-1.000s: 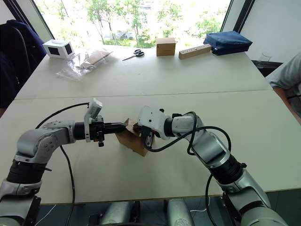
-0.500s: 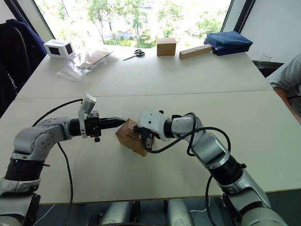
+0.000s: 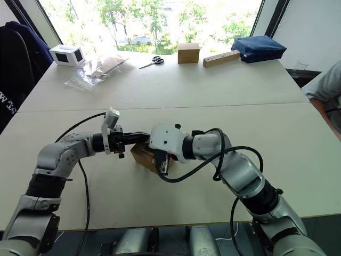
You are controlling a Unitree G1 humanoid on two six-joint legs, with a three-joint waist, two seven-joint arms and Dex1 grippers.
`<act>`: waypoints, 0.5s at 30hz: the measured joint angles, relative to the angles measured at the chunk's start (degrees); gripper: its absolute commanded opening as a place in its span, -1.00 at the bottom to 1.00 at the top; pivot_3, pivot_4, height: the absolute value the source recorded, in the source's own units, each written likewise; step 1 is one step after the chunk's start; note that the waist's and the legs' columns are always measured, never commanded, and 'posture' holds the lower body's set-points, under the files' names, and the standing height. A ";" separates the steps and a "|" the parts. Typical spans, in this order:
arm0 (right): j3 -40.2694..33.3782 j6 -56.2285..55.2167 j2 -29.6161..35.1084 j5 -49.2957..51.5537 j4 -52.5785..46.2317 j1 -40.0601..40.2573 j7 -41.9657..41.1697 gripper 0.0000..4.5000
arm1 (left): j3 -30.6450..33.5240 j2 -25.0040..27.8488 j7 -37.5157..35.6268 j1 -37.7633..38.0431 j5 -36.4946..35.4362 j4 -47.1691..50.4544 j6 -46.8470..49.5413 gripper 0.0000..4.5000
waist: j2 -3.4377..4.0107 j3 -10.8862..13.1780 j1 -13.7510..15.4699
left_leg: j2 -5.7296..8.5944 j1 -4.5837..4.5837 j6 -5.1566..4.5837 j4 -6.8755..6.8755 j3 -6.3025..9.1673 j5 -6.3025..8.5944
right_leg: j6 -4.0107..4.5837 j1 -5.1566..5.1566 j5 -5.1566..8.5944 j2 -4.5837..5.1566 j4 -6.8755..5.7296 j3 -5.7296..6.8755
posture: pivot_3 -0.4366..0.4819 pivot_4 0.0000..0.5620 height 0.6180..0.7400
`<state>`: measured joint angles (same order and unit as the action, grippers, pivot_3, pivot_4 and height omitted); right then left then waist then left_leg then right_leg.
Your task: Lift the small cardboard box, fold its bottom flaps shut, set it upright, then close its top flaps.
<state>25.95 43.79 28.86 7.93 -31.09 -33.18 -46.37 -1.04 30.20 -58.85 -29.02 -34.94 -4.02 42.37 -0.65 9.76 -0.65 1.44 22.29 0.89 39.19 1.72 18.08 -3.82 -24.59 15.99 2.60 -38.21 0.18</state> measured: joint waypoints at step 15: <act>7.47 -3.23 1.71 -9.53 2.18 -1.11 1.99 -1.00 | 2.09 -1.49 2.66 0.14 -2.72 0.17 4.76 -0.97 | 0.00 0.00 -0.02 | 0.01 0.00 0.06 0.00 0.00 -0.03 | 0.00 0.00 0.00 0.00 0.00 0.00 | -0.05 -0.47 1.00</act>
<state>33.42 40.56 30.57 -1.60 -28.92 -34.29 -44.38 1.06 28.71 -56.19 -28.87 -37.66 -3.85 47.13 -0.65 9.76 -0.67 1.45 22.29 0.95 39.19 1.72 18.05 -3.82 -24.59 15.99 2.59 -38.22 0.18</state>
